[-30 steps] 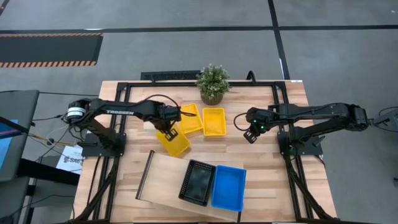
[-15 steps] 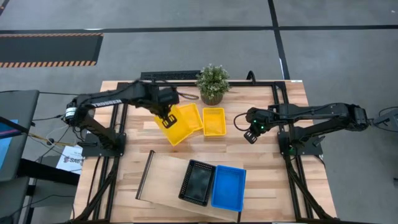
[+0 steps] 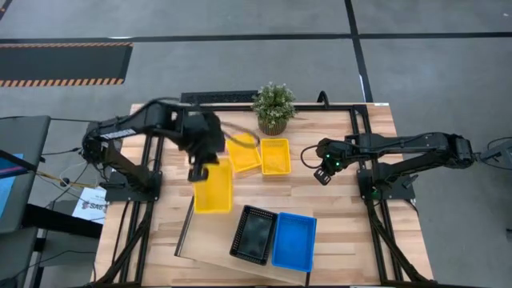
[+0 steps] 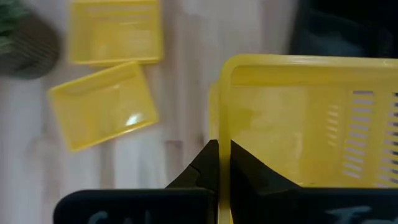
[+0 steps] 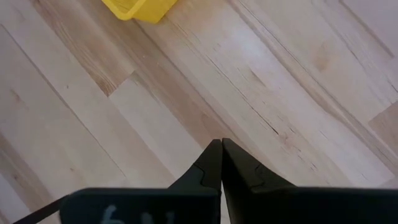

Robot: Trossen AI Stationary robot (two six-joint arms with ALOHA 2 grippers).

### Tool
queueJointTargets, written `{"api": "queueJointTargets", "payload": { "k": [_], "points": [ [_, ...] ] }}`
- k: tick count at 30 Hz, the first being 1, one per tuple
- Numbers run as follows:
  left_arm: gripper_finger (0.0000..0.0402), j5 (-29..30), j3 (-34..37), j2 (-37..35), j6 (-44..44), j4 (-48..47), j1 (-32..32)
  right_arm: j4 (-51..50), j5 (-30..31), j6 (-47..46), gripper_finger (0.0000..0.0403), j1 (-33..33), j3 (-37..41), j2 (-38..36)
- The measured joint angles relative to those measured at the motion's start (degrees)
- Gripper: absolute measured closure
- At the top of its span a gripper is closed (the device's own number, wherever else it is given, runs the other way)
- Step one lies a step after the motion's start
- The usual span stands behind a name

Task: Stack baskets on shelf by color
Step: Put the bottom yellow bin on the shelf

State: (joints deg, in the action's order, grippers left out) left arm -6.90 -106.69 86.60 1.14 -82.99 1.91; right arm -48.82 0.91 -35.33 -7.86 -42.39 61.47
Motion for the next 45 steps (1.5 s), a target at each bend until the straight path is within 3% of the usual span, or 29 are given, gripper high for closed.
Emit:
{"api": "queueJointTargets", "payload": {
  "k": [9,15,26,35,45],
  "points": [
    [0.0401,-0.04,0.11,6.87,-1.58,0.9,-12.66,0.04,-0.02,0.32,0.0377,0.0,0.0,0.0],
    [0.0401,-0.41,0.11,11.27,-1.29,-2.42,-16.7,0.04,-0.02,0.77,0.0377,-0.07,0.0,0.0],
    [0.0401,-1.83,0.01,13.09,0.42,2.28,-17.95,-0.06,-0.02,0.87,0.0377,-0.04,0.0,0.0],
    [0.0401,-2.12,0.1,13.97,0.74,0.49,-17.99,-0.02,-0.04,0.83,0.0377,-0.04,0.0,0.0],
    [0.0361,-1.34,0.09,14.71,-0.12,0.04,-17.97,0.01,-0.02,0.83,0.0377,-0.04,0.0,0.0]
  ]
}}
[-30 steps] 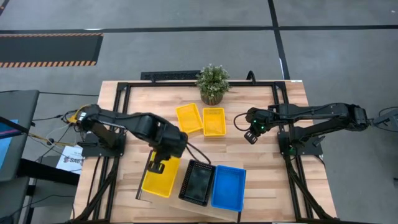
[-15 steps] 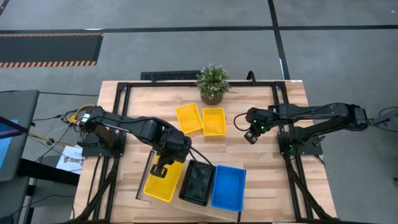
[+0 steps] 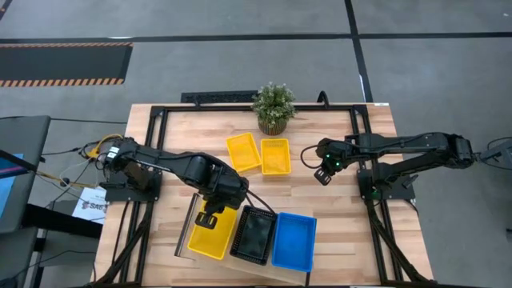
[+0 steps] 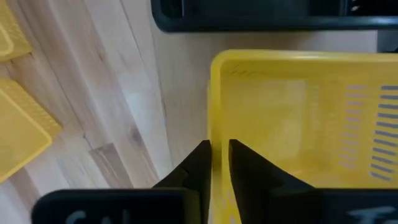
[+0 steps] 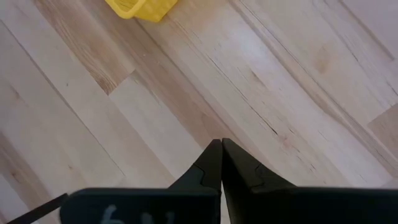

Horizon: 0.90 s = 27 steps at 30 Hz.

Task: Stack baskets on shelf by color
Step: Put the bottom yellow bin on the shelf, then stack the left yellow bin on top of the yellow bin on the shelf

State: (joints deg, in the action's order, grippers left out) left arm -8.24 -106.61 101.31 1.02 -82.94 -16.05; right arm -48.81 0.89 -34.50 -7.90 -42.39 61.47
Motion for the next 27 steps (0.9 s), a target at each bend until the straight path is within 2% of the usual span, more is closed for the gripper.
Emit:
{"api": "queueJointTargets", "payload": {
  "k": [5,9,13,16,20,23,25,27],
  "points": [
    [0.0338,-0.23,0.0,1.11,0.53,-0.25,0.0,-0.01,0.0,-0.01,0.0377,0.0,0.0,0.0],
    [0.0319,2.35,-0.02,1.02,0.16,-0.33,0.53,-0.02,0.0,-0.02,0.0377,0.0,0.0,0.0],
    [0.0299,4.83,-2.42,0.69,-2.52,-4.55,2.43,-0.06,-0.18,-0.03,0.0377,0.0,0.0,0.0],
    [0.0285,9.25,-5.75,-0.32,-7.24,-6.88,5.03,-0.03,-0.74,-0.15,0.0377,0.0,0.0,0.0],
    [0.027,18.23,-10.25,-1.38,-10.74,-5.77,9.1,0.19,-0.76,-0.85,0.0377,0.0,0.0,0.0],
    [0.0257,19.28,-11.67,-1.58,-12.29,-4.8,12.82,0.18,-0.81,-1.79,0.0377,0.0,0.0,0.0],
    [0.0244,19.57,-10.61,-1.48,-12.41,-2.76,15.37,0.17,-0.83,-1.97,0.0377,0.0,0.0,0.0],
    [0.0229,22.22,-8.09,-1.4,-13.92,0.49,17.97,0.19,-0.83,-2.01,0.0377,0.0,0.0,0.0]
  ]
}}
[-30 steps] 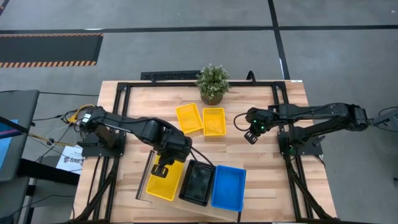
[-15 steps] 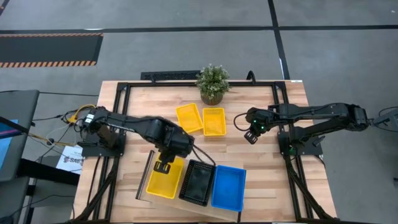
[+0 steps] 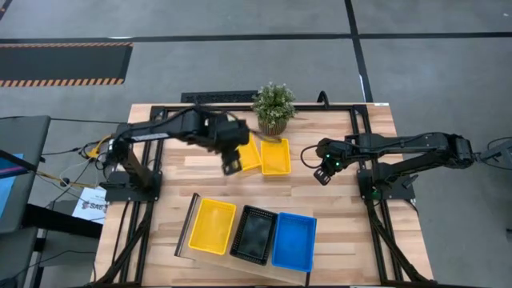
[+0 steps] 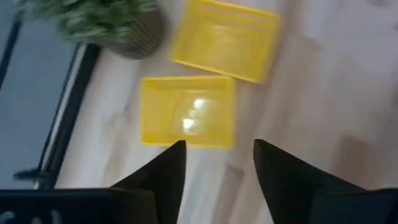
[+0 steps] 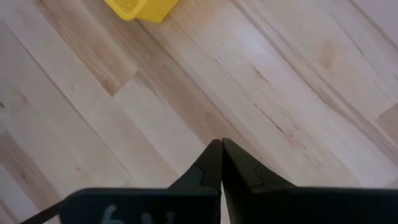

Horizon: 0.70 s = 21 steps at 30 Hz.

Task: Stack baskets on shelf by color
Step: Stack the left yellow bin on top of the yellow bin on the shelf

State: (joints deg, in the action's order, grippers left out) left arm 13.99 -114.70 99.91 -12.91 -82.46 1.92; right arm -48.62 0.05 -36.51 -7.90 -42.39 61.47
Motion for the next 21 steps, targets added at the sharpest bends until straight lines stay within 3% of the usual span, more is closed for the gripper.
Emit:
{"api": "queueJointTargets", "payload": {
  "k": [11,18,21],
  "points": [
    [0.0151,-4.49,19.31,0.56,1.49,20.1,13.19,-0.11,-0.04,-0.99,0.0377,0.0,0.0,0.0],
    [0.0131,-2.13,28.45,0.49,-19.72,21.12,16.47,-0.15,-0.02,-1.03,0.0377,0.01,0.0,0.0],
    [0.0131,-2.2,32.31,0.49,-23.43,24.26,16.5,-0.15,-0.04,-1.03,0.0377,0.0,0.0,0.0]
  ]
}}
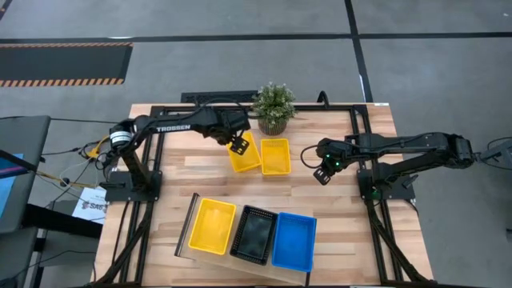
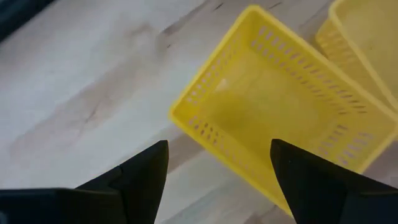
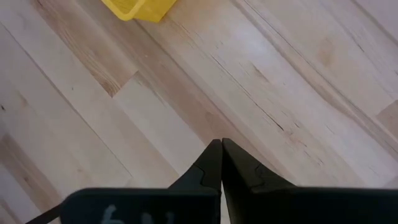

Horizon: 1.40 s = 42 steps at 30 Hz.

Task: Stack baskets on shelf by color
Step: Stack the left yellow bin on top of the yellow bin on the shelf

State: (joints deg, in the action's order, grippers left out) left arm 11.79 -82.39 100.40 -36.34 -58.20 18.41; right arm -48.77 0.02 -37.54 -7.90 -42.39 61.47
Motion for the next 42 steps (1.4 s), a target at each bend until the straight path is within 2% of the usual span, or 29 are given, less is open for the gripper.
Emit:
{"api": "queueJointTargets", "payload": {
  "k": [7,11,17,23,35,42],
  "points": [
    [0.0132,1.57,3.82,0.0,-0.02,9.46,1.3,0.03,0.04,0.04,0.0377,-0.11,0.0,0.0],
    [0.0132,2.72,3.82,0.0,8.46,10.98,3.42,0.23,0.08,0.08,0.0377,-0.13,0.0,0.0],
    [0.0132,-4.03,3.82,0.0,21.71,12.19,6.38,0.48,0.13,0.33,0.0377,-0.13,0.0,0.0],
    [0.0132,-6.4,3.82,0.0,28.62,12.53,7.23,0.48,0.15,0.36,0.0377,-0.13,0.0,0.0],
    [0.0132,-3.56,3.98,6.12,31.68,14.62,7.19,1.68,0.21,0.5,0.0377,-0.25,0.0,0.0],
    [0.0134,-3.98,3.95,9.68,33.99,14.1,7.08,1.6,0.21,0.5,0.0377,-0.37,0.0,0.0]
  ]
}}
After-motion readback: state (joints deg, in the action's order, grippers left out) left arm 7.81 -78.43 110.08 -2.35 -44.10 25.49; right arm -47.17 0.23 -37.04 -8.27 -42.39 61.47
